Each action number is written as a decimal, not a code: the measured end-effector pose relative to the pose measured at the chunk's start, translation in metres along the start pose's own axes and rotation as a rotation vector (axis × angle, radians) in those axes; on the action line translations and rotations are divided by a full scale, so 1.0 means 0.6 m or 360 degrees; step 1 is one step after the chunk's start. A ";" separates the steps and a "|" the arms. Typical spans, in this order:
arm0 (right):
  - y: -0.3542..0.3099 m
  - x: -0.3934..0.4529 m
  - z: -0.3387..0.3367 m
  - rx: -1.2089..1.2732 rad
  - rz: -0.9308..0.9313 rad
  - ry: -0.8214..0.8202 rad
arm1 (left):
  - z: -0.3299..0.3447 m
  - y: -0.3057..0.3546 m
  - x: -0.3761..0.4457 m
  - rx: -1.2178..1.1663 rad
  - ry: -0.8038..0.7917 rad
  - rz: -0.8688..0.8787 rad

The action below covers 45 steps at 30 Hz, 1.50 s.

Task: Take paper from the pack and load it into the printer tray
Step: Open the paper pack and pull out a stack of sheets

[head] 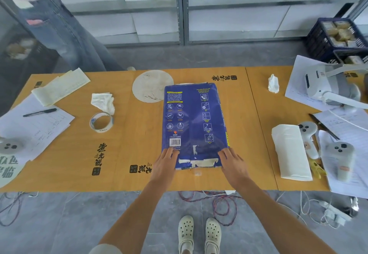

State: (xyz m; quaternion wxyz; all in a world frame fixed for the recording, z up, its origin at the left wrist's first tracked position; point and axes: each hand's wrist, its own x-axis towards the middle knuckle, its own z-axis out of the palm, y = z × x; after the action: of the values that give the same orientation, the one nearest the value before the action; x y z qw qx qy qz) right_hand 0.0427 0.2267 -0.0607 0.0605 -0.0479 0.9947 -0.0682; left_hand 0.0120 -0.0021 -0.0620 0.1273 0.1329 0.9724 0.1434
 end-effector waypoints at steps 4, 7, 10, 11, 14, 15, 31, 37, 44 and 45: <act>0.019 -0.003 -0.003 0.0022 -0.0158 0.0117 | 0.001 -0.009 0.002 -0.0030 -0.0021 0.0034; 0.026 -0.011 -0.007 -0.0022 -0.0171 0.0049 | 0.002 -0.017 -0.004 -0.0075 -0.0040 0.0056; 0.020 -0.016 -0.009 0.0112 -0.0029 -0.0033 | 0.002 -0.017 -0.010 -0.0085 -0.0034 0.0044; 0.018 -0.015 -0.008 0.0209 0.0028 -0.0023 | 0.001 -0.015 -0.011 -0.0076 -0.0034 0.0046; 0.014 -0.008 -0.008 0.0416 0.0314 -0.0060 | 0.000 -0.010 -0.009 -0.0157 0.0043 -0.0023; 0.016 -0.006 -0.008 0.0496 0.0404 -0.0026 | 0.001 -0.010 -0.007 -0.0238 0.0100 -0.0073; 0.059 0.028 -0.012 0.1905 0.1529 0.0335 | -0.031 -0.069 0.039 -0.1596 0.0534 -0.1240; 0.066 0.051 -0.013 0.1883 0.1702 0.0201 | -0.032 -0.086 0.066 -0.1522 0.0487 -0.1415; 0.076 0.071 -0.004 0.1774 0.1797 -0.0029 | -0.032 -0.096 0.081 -0.1365 0.0308 -0.1436; 0.076 0.075 -0.005 0.1736 0.1786 -0.0062 | -0.032 -0.094 0.081 -0.1349 0.0293 -0.1424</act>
State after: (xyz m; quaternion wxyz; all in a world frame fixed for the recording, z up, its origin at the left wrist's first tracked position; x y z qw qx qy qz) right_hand -0.0059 0.2678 -0.0691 0.1183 0.4975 0.6949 -0.5056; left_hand -0.0515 -0.0446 -0.0720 0.1325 -0.3625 0.7994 0.4604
